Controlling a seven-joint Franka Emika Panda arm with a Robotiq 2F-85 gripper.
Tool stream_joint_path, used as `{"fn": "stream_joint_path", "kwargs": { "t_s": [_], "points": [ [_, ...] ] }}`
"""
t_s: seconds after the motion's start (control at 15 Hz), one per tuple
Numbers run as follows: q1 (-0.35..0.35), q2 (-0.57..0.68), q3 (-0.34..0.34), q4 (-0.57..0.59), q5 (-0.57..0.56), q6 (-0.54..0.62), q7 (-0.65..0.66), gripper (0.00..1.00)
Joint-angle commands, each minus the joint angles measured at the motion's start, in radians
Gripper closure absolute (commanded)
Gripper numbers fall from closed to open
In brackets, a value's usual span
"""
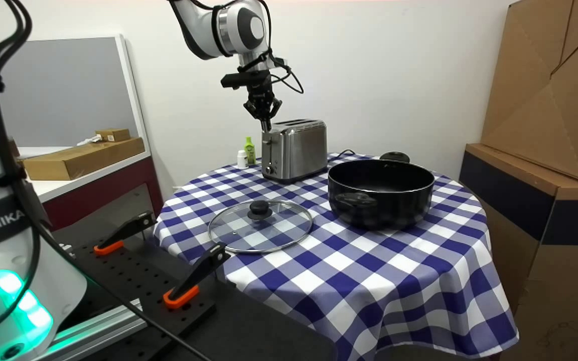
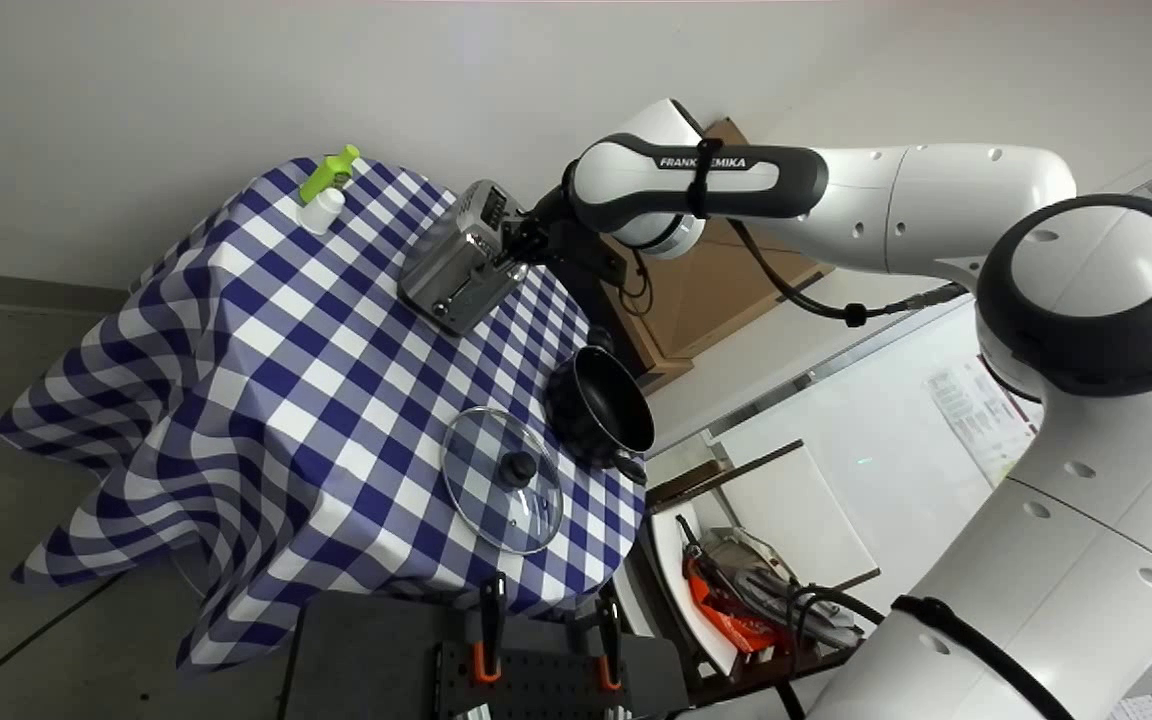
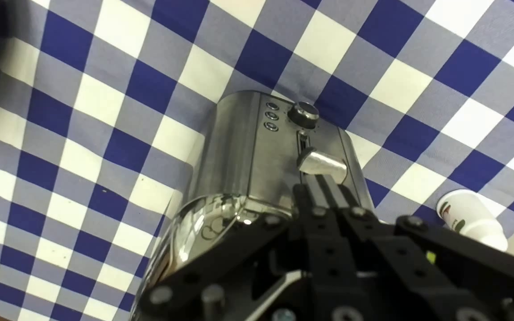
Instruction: Push down the switch on the toaster
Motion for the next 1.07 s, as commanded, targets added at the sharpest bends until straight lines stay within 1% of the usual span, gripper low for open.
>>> {"fn": "stream_joint_path", "kwargs": {
  "t_s": [0.0, 0.4, 1.0],
  "points": [
    [0.032, 0.083, -0.027, 0.075, -0.023, 0.028, 0.024, 1.0],
    [0.041, 0.187, -0.047, 0.147, -0.014, 0.042, 0.018, 1.0],
    [0.046, 0.295, -0.061, 0.146, -0.011, 0.056, 0.013, 1.0]
  ]
}}
